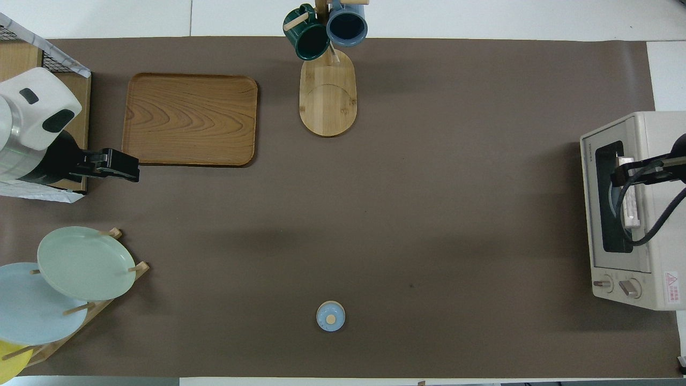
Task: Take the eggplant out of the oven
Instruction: 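Pull the toaster oven door down open with the right gripper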
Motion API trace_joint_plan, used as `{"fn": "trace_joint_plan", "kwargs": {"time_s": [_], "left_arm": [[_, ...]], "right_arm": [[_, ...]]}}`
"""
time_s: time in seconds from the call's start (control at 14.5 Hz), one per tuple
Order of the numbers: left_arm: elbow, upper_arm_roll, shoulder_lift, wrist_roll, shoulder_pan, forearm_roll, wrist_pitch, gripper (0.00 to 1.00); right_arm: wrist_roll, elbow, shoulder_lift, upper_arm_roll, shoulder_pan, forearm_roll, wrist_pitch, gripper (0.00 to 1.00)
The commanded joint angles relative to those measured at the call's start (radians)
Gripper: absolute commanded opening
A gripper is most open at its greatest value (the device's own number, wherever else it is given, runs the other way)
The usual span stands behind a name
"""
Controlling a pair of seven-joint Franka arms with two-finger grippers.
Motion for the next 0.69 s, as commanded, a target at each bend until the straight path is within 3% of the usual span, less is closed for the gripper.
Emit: {"fn": "trace_joint_plan", "kwargs": {"time_s": [0.0,0.35,0.62], "left_arm": [[-0.014,-0.01,-0.025,0.003,0.011,0.019,0.003,1.0],[-0.012,-0.01,-0.036,0.0,0.013,0.019,-0.007,1.0],[-0.012,-0.008,-0.037,-0.003,0.013,0.019,-0.012,1.0]], "right_arm": [[0.05,-0.153,-0.059,0.006,-0.01,-0.107,0.11,0.0],[0.069,-0.234,-0.014,0.005,-0.08,-0.163,0.255,0.0],[0.046,-0.264,-0.014,0.006,-0.085,-0.204,0.266,0.0]]}}
